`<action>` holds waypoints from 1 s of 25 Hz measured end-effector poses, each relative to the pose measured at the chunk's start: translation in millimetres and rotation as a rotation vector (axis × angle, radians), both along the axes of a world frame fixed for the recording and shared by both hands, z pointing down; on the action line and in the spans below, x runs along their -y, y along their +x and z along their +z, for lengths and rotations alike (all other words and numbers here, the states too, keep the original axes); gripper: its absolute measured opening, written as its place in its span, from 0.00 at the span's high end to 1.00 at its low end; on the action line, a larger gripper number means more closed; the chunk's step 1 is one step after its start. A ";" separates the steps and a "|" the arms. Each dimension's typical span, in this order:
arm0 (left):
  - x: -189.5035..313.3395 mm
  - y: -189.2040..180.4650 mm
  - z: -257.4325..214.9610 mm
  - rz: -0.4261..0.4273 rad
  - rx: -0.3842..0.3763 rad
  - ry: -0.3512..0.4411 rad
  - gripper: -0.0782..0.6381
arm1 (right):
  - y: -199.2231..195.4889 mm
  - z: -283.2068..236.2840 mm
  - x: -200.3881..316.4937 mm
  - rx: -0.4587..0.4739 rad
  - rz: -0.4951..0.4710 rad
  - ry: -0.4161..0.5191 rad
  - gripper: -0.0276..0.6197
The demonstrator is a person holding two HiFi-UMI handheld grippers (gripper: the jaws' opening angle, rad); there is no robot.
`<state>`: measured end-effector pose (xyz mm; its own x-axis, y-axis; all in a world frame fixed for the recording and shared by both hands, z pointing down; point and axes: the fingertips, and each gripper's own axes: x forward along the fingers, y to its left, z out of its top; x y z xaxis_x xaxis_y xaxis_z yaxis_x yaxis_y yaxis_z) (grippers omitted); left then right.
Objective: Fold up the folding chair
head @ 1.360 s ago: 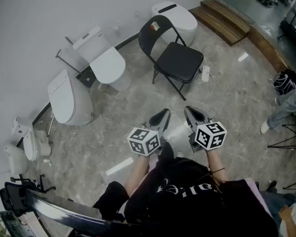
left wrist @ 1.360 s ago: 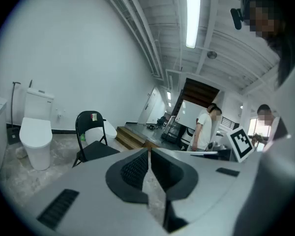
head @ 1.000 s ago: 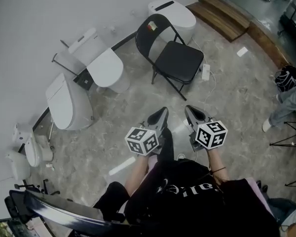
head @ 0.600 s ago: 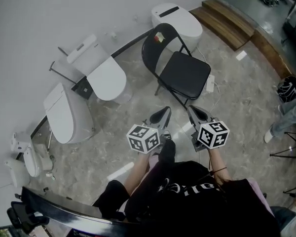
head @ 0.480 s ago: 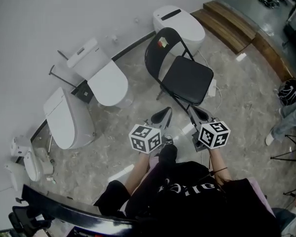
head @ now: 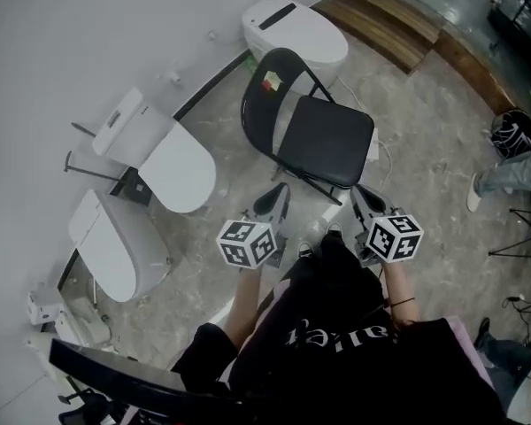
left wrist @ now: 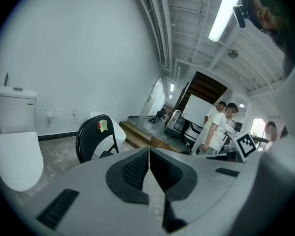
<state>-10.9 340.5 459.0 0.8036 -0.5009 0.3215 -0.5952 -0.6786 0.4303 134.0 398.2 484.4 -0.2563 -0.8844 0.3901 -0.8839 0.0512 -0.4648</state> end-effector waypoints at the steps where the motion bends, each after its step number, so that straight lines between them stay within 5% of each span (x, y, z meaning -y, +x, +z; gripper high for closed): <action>1: 8.4 2.4 3.9 -0.001 0.002 -0.011 0.88 | 7.3 3.9 4.1 0.003 0.014 -0.012 0.94; 8: 85.6 9.9 22.8 -0.059 0.049 -0.057 0.87 | 53.2 26.3 67.7 0.046 0.070 -0.046 0.94; 11: 132.8 12.7 27.1 -0.076 0.088 -0.056 0.78 | 74.8 35.5 110.7 0.064 0.082 -0.039 0.94; 19: 250.6 31.5 48.8 -0.080 0.262 -0.056 0.70 | 127.8 59.4 196.4 0.099 0.065 -0.069 0.94; 25: 330.1 40.3 75.7 -0.024 0.422 -0.052 0.63 | 147.8 95.7 211.0 0.135 0.110 -0.139 0.94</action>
